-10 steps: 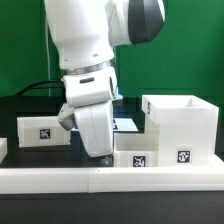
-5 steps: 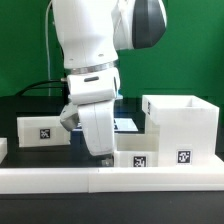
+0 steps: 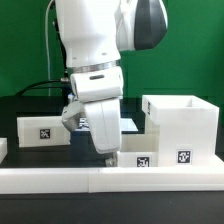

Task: Assemble drawer

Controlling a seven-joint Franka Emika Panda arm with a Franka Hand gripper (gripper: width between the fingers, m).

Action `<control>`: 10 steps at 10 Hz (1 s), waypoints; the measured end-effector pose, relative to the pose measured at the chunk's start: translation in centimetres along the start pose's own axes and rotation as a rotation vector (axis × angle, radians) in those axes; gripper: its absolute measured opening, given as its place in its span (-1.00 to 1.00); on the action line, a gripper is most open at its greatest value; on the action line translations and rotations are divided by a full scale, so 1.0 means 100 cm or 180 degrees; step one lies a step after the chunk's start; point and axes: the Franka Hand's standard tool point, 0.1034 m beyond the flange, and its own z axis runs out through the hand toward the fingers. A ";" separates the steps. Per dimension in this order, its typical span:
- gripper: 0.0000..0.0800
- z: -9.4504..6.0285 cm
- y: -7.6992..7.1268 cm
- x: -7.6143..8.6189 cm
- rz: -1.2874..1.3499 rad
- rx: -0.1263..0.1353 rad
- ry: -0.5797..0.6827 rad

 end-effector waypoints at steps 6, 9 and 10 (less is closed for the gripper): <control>0.62 -0.003 0.007 0.010 -0.0025 -0.0020 -0.0039; 0.62 0.000 0.006 0.024 -0.0097 -0.0040 -0.0023; 0.62 0.001 0.006 0.029 -0.0086 -0.0037 -0.0018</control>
Offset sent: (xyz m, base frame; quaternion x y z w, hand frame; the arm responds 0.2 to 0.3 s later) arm 0.0000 0.0000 0.0000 0.0000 0.0000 0.0000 1.0000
